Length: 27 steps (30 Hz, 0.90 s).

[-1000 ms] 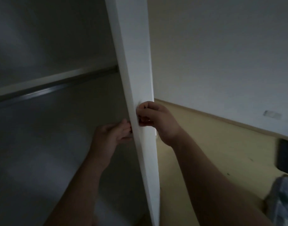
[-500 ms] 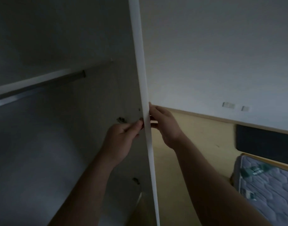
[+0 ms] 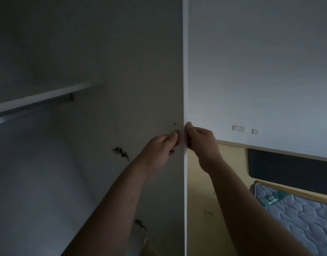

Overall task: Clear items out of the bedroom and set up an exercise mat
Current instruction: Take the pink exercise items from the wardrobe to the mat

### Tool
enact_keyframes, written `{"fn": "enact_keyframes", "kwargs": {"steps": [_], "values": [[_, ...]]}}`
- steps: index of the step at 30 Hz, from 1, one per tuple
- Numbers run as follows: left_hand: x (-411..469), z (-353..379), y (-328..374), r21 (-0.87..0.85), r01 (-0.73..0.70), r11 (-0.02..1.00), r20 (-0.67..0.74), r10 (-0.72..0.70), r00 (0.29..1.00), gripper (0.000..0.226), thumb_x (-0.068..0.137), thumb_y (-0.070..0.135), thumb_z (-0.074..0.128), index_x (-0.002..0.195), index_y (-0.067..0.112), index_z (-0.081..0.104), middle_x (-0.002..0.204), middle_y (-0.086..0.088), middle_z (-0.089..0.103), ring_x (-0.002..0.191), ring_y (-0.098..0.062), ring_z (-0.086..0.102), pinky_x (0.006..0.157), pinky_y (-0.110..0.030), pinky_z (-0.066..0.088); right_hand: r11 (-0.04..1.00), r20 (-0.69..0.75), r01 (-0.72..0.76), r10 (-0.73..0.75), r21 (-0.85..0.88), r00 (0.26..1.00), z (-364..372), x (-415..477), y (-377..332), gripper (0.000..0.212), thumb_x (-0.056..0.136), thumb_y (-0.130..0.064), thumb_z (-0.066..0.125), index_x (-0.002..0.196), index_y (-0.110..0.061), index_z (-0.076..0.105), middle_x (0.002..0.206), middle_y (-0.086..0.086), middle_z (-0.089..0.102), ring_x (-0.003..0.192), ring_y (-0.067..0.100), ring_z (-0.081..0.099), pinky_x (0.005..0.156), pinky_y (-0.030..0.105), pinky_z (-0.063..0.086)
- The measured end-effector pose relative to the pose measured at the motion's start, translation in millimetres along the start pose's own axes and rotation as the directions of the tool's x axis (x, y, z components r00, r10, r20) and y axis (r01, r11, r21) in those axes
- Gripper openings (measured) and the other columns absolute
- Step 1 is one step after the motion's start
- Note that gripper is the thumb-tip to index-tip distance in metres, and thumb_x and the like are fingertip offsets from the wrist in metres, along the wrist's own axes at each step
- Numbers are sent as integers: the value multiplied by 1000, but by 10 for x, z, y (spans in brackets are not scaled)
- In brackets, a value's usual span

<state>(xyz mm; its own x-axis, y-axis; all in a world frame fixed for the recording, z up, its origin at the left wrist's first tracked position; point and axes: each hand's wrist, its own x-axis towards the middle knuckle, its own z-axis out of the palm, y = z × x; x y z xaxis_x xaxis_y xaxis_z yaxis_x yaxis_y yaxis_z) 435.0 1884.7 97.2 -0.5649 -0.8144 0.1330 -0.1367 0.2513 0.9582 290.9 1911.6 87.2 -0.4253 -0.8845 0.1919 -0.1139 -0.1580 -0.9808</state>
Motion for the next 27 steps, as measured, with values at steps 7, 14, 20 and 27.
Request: {"fn": "enact_keyframes", "kwargs": {"steps": [7, 14, 20, 27], "values": [[467, 218, -12, 54, -12, 998, 13, 11, 1000, 27, 93, 62, 43, 89, 55, 69, 109, 14, 65, 115, -7, 59, 112, -43, 41, 998, -48, 47, -48, -40, 998, -185, 274, 115, 33, 100, -35, 47, 96, -15, 73, 92, 3, 75, 95, 28, 69, 91, 52, 55], [897, 432, -50, -118, 35, 992, -51, -41, 998, 29, 105, 39, 43, 90, 34, 68, 107, 11, 68, 105, -6, 60, 102, -34, 44, 999, -37, 52, -52, -12, 998, -287, 575, 236, 30, 97, -37, 48, 107, -16, 68, 101, -3, 74, 102, 20, 69, 98, 50, 51], [1141, 522, -68, -255, 65, 965, -79, -88, 993, 37, 106, 34, 42, 132, 16, 60, 128, 3, 64, 120, -8, 59, 99, -26, 45, 999, -44, 35, -36, -35, 998, -351, 762, 326, 38, 94, -44, 44, 115, -21, 67, 108, -6, 73, 106, 15, 67, 102, 48, 49], [814, 286, -320, -238, -16, 971, -321, -63, 945, 38, 103, 30, 47, 134, 10, 58, 122, 0, 69, 112, -10, 66, 98, -26, 49, 984, -381, 126, -165, -125, 910, -140, 380, 335, 33, 101, -32, 49, 131, -27, 63, 127, -14, 65, 119, 1, 57, 100, 21, 44]]}}
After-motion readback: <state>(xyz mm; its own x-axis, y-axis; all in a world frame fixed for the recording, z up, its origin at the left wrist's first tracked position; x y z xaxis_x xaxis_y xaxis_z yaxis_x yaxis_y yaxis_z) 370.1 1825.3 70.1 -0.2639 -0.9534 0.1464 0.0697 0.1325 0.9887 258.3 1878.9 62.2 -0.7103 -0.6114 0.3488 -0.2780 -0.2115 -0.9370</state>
